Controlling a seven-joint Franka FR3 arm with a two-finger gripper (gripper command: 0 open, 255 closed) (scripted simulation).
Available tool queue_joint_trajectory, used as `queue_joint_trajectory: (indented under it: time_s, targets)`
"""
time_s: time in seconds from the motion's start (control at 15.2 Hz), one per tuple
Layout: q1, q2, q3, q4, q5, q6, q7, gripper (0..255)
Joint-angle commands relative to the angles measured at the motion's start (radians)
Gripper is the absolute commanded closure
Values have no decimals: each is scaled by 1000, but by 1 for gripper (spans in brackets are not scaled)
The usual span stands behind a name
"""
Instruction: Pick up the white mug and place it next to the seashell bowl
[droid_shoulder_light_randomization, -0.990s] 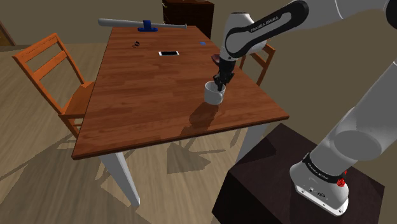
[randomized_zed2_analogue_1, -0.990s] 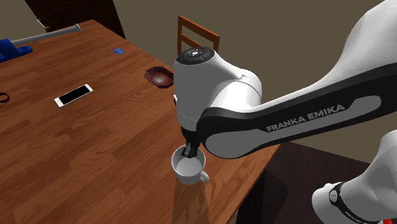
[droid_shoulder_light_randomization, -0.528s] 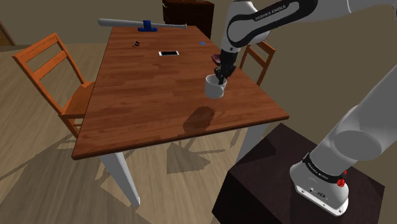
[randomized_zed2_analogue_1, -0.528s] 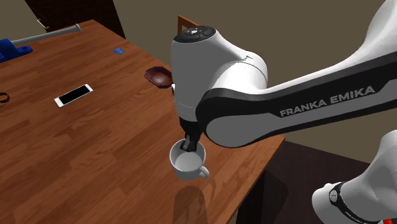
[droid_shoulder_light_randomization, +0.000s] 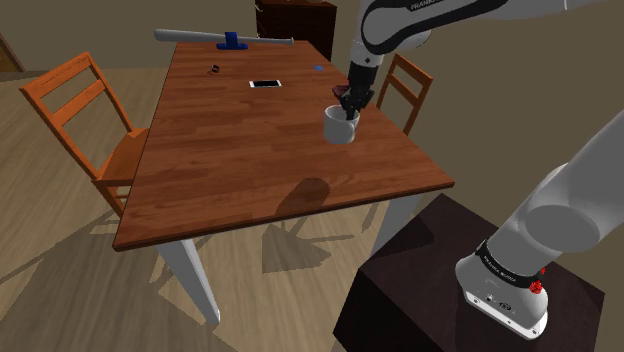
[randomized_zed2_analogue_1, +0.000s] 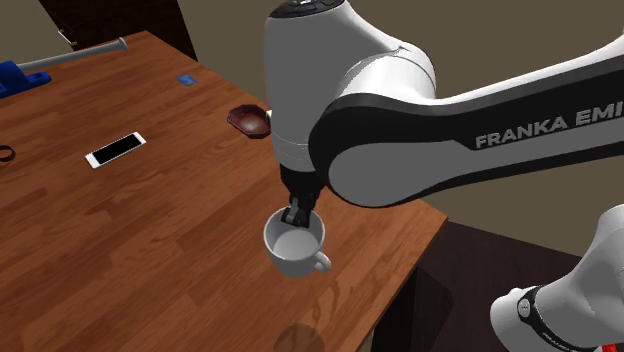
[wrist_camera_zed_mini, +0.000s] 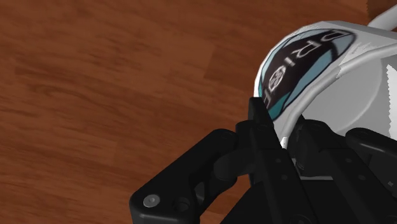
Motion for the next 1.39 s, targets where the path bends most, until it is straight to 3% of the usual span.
queue_joint_trajectory:
  time_s: [0.0, 0.46, 0.92, 1.32]
  targets:
    - [0, -6, -1, 20, 0, -26, 1, 255]
    - [-1, -27, -2, 86, -1, -113, 4, 255]
    - [-64, 152, -65, 308, -9, -162, -116, 255]
    - [-121, 338, -103, 562, -1, -236, -208, 255]
